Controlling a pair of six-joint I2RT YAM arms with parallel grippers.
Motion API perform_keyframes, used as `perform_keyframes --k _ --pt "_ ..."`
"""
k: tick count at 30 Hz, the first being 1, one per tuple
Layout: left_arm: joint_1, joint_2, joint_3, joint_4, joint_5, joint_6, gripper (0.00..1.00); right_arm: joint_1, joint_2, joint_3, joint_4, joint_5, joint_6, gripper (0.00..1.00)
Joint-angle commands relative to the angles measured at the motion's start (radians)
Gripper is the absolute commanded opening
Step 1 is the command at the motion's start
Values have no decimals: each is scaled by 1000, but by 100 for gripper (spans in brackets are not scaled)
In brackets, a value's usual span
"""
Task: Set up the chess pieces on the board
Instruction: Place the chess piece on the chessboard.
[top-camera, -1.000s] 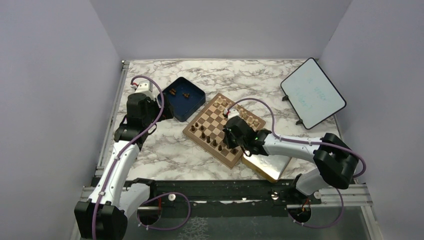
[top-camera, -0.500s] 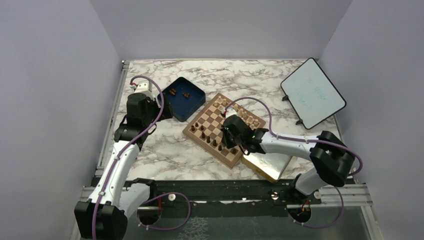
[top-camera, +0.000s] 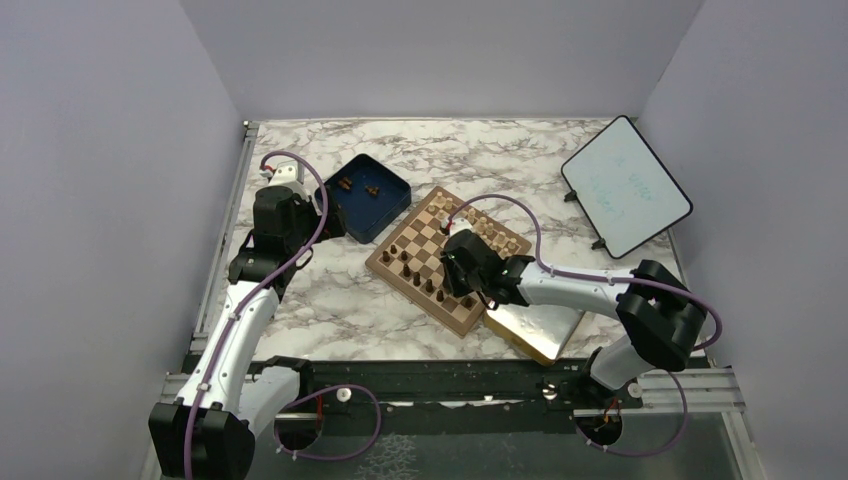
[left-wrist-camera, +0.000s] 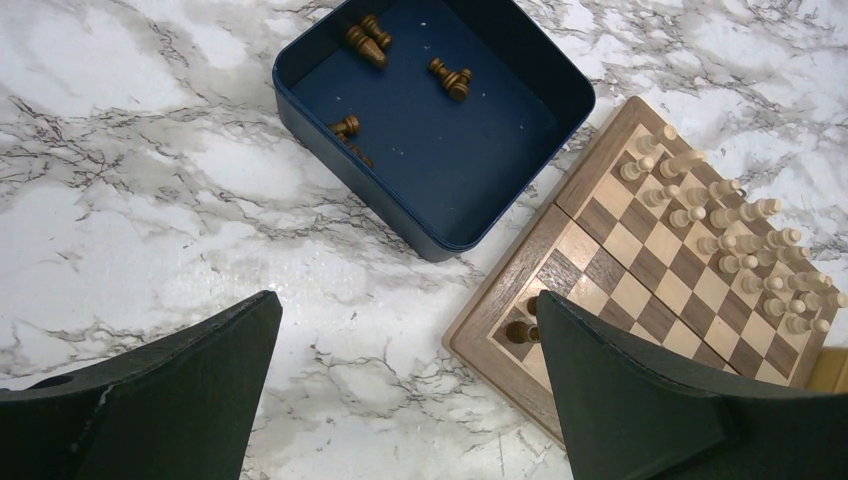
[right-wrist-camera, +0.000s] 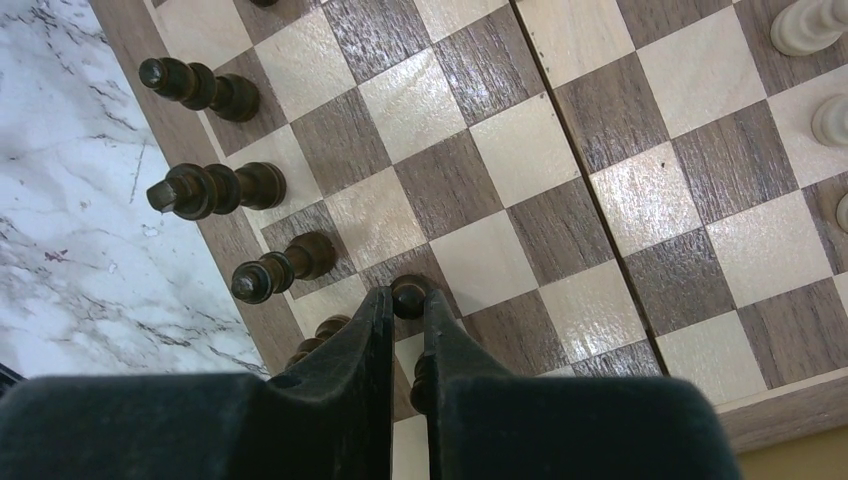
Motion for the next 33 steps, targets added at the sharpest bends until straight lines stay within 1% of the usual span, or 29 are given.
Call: perform_keyframes --k 1,18,33 --pt "-1 -17 -10 5 -26 2 99 11 17 32 -27 -15 13 16" --pt "-1 -17 -10 5 -29 2 99 11 20 41 -40 -31 32 22" --pt "-1 -16 -10 5 -29 2 99 11 21 49 -59 -26 39 25"
